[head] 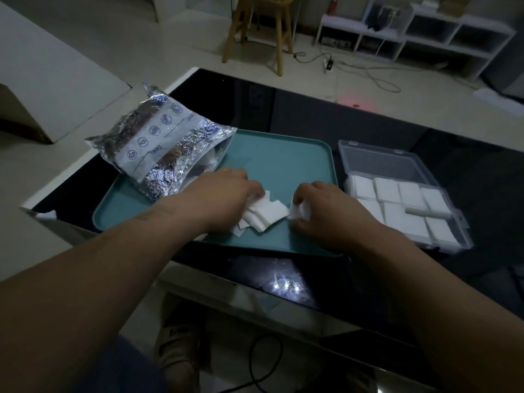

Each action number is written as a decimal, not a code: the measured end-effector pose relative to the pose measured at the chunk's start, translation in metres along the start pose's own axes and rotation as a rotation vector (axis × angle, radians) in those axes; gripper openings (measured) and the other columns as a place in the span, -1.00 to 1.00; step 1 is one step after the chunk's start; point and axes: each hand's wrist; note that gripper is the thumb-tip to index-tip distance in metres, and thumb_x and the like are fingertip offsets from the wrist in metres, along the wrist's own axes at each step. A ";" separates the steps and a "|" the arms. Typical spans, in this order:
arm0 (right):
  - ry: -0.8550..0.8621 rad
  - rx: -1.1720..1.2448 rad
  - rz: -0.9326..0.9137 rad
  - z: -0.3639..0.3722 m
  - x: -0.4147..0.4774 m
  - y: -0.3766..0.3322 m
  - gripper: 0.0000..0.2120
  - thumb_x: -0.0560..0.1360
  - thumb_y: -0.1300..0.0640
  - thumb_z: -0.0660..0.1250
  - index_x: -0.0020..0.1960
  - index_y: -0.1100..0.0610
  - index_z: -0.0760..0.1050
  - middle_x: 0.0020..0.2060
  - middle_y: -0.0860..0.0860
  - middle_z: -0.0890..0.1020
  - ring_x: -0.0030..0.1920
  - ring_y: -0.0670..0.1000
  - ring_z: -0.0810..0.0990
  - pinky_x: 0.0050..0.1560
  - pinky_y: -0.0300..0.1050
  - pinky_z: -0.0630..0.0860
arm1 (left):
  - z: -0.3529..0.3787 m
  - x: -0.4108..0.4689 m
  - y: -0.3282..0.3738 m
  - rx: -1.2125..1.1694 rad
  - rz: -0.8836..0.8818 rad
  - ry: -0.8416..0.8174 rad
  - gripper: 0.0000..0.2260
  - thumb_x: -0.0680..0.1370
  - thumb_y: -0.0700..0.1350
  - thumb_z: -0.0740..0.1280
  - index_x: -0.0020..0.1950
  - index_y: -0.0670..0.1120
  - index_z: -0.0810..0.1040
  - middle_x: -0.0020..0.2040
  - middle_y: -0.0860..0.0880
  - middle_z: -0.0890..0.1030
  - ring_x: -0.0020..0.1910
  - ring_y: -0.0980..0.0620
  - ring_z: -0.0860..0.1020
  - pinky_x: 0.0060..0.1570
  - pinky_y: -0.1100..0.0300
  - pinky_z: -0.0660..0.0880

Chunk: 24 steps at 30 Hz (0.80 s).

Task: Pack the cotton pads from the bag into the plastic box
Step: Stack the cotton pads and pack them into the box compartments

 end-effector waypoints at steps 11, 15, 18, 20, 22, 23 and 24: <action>-0.079 0.139 0.258 0.001 0.018 0.000 -0.45 0.42 -0.16 0.51 0.26 0.12 0.49 0.21 0.19 0.56 0.15 0.23 0.57 -0.05 -0.06 0.42 | -0.001 0.006 0.012 -0.123 -0.035 0.131 -0.51 0.54 -0.20 0.26 0.45 0.13 0.44 0.31 -0.05 0.48 0.31 -0.13 0.43 0.25 -0.04 0.41; -0.064 0.131 0.260 -0.001 0.014 -0.005 -0.54 0.43 -0.13 0.51 0.19 0.05 0.44 0.17 0.16 0.50 0.12 0.21 0.51 -0.04 -0.04 0.39 | 0.001 0.006 0.012 -0.167 -0.049 0.109 -0.52 0.54 -0.20 0.25 0.44 0.12 0.45 0.26 -0.05 0.49 0.27 -0.13 0.46 0.19 0.00 0.40; -0.069 0.196 0.270 -0.006 0.007 -0.007 -0.54 0.46 -0.10 0.52 0.18 0.02 0.35 0.06 0.08 0.52 0.02 0.14 0.55 -0.10 -0.02 0.42 | 0.002 0.006 0.014 -0.174 -0.044 0.097 -0.53 0.55 -0.19 0.26 0.45 0.11 0.44 0.27 -0.05 0.50 0.28 -0.13 0.45 0.18 0.04 0.35; -0.079 0.248 0.292 -0.009 0.005 -0.009 -0.50 0.47 -0.08 0.53 0.22 0.04 0.33 -0.03 0.02 0.52 -0.01 0.12 0.58 -0.11 -0.02 0.46 | 0.003 0.006 0.016 -0.169 -0.040 0.084 -0.53 0.56 -0.19 0.26 0.45 0.12 0.43 0.29 -0.05 0.49 0.29 -0.13 0.44 0.20 0.03 0.36; -0.085 0.273 0.302 -0.011 0.004 -0.011 -0.51 0.48 -0.06 0.54 0.24 0.07 0.36 -0.04 0.01 0.50 0.00 0.10 0.56 -0.10 -0.04 0.44 | 0.004 0.005 0.017 -0.166 -0.032 0.072 -0.53 0.56 -0.18 0.26 0.46 0.13 0.42 0.31 -0.04 0.49 0.30 -0.13 0.43 0.21 0.02 0.38; -0.089 0.267 0.293 -0.011 0.004 -0.011 -0.55 0.49 -0.03 0.53 0.24 0.07 0.40 -0.01 0.03 0.52 0.00 0.09 0.54 -0.09 -0.05 0.43 | 0.004 0.005 0.018 -0.160 -0.028 0.066 -0.53 0.56 -0.17 0.26 0.46 0.13 0.42 0.32 -0.04 0.49 0.30 -0.13 0.43 0.21 0.02 0.37; -0.086 0.254 0.279 -0.012 0.005 -0.010 -0.62 0.51 0.00 0.50 0.22 0.06 0.44 0.03 0.04 0.55 0.00 0.07 0.52 -0.08 -0.07 0.41 | 0.005 0.006 0.018 -0.155 -0.027 0.060 -0.53 0.56 -0.16 0.26 0.46 0.13 0.42 0.32 -0.04 0.49 0.30 -0.13 0.43 0.20 0.02 0.37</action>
Point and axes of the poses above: each hand's wrist, its own x-axis towards the middle knuckle, its own z-axis out of the palm, y = z × x
